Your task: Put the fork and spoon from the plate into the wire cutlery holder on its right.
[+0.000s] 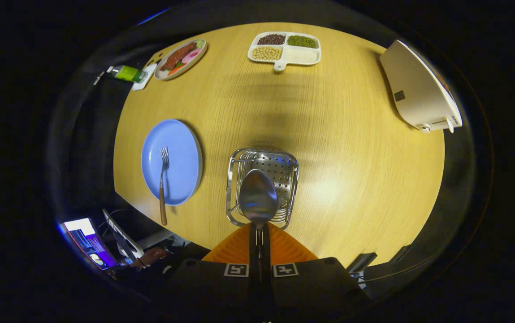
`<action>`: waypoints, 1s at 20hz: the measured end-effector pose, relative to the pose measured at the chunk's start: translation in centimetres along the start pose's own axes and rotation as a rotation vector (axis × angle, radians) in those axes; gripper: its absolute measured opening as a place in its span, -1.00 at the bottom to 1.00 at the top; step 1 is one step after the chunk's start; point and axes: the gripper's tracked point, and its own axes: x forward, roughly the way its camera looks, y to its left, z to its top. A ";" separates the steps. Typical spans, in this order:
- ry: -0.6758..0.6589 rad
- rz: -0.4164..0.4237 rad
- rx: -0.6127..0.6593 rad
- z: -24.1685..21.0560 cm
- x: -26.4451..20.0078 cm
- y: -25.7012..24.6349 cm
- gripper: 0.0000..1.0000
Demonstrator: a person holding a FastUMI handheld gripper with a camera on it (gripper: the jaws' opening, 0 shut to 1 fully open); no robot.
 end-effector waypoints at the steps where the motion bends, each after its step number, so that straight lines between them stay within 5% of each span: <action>1: 0.047 0.003 -0.011 0.0 0.1 0.3 -0.90; 11: 0.245 -0.120 -0.077 1.9 2.3 -1.0 -0.90; 16: 0.125 -0.087 -0.037 3.5 1.6 -0.6 -0.71; 20: -0.116 -0.072 -0.044 5.5 -1.1 0.1 -0.44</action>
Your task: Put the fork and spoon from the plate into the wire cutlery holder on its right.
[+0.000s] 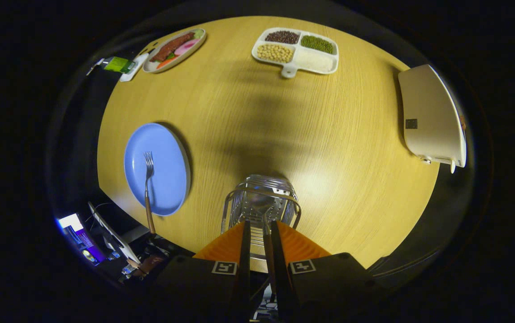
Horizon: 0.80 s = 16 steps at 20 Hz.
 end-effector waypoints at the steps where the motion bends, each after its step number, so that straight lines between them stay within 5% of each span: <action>1: -0.070 0.002 -0.011 0.5 -1.2 0.3 -0.37; 7: -0.250 0.129 -0.038 -0.9 -5.3 8.8 -0.21; 16: -0.188 0.213 -0.032 -2.9 3.9 22.5 -0.21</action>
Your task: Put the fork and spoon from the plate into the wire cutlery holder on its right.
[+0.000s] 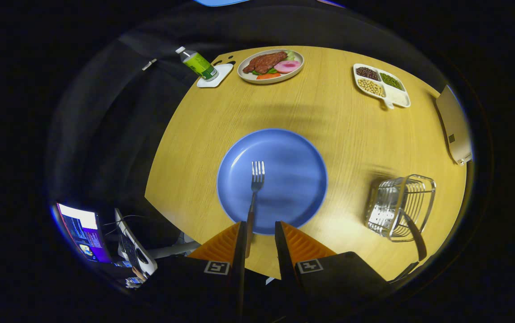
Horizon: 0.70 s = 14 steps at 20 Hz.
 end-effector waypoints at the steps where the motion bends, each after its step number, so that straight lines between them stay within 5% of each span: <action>1: 0.004 -0.007 0.013 -0.1 1.3 0.4 -0.21; 12: 0.081 -0.189 0.020 -1.4 9.5 -0.1 -0.21; 14: 0.070 -0.205 0.039 -1.1 9.5 -0.5 -0.60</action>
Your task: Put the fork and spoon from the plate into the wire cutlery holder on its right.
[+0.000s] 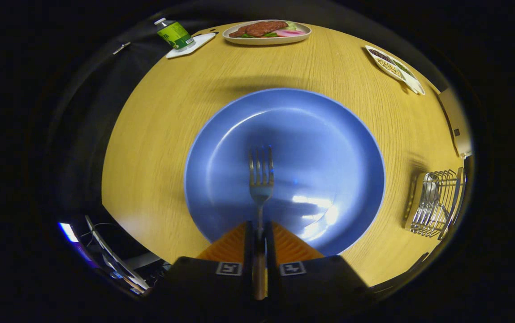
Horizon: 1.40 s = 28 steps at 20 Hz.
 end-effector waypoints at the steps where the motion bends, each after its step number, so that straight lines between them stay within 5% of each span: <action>1: -0.012 0.002 0.008 0.1 -0.2 0.1 -0.81; 19: -0.190 0.229 0.214 4.4 -13.3 -4.6 -0.90; 23: -0.104 0.234 0.182 2.5 -17.3 -9.4 -0.89; 28: 0.144 0.098 0.052 0.2 -20.8 -18.7 -0.89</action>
